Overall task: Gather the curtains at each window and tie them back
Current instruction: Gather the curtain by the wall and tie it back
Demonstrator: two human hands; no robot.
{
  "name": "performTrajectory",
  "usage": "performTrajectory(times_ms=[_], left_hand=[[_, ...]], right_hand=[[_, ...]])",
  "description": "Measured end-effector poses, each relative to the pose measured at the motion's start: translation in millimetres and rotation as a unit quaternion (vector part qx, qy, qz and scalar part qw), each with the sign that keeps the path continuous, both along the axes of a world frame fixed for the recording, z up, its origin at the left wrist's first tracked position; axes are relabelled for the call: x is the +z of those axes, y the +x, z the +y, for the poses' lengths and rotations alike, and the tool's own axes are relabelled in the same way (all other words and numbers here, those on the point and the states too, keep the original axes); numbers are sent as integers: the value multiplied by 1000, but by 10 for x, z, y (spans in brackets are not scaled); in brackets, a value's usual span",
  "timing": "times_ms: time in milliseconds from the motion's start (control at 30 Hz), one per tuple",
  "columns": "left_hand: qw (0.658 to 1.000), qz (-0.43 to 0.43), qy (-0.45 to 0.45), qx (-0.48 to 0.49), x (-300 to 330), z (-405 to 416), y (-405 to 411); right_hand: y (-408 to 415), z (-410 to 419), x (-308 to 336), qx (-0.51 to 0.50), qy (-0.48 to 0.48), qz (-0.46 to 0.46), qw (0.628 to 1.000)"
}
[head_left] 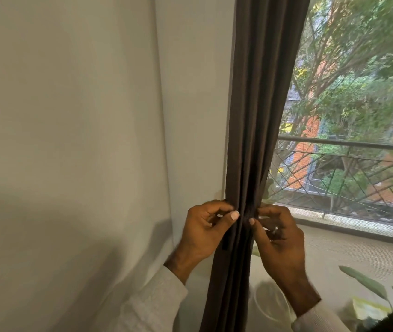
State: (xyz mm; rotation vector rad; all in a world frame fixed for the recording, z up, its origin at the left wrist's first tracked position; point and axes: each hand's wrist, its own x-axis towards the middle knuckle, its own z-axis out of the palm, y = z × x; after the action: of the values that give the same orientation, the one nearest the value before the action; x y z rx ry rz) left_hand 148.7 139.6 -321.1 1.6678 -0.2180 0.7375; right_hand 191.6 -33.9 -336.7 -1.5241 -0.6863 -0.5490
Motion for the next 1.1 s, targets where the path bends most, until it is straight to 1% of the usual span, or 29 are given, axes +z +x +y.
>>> performTrajectory(times_ms=[67, 167, 367, 467, 567, 700, 833, 933, 1100], left_hand=[[999, 3, 11, 30, -14, -34, -7], [998, 1, 27, 53, -51, -94, 3], [998, 13, 10, 62, -78, -179, -28], [998, 4, 16, 67, -108, -174, -33], [996, -13, 48, 73, -144, -165, -41], [993, -39, 83, 78, -163, -187, -30], [991, -41, 77, 101, -132, -200, 1], [989, -21, 83, 120, -153, -182, 19], [988, -14, 96, 120, -161, -241, 19]], right_hand=[[-6, -20, -13, -14, -1, -24, 1000], [65, -39, -112, -28, -38, -85, 995], [24, -73, -193, -5, -63, -70, 996], [48, -87, -250, -38, -91, -80, 992], [94, -120, -282, -75, -91, -74, 990], [89, -117, -345, -82, -143, -113, 980], [76, -134, -284, -45, -174, -137, 974], [97, -141, -300, -32, -162, -105, 981], [59, -121, -338, -14, -90, 16, 996]])
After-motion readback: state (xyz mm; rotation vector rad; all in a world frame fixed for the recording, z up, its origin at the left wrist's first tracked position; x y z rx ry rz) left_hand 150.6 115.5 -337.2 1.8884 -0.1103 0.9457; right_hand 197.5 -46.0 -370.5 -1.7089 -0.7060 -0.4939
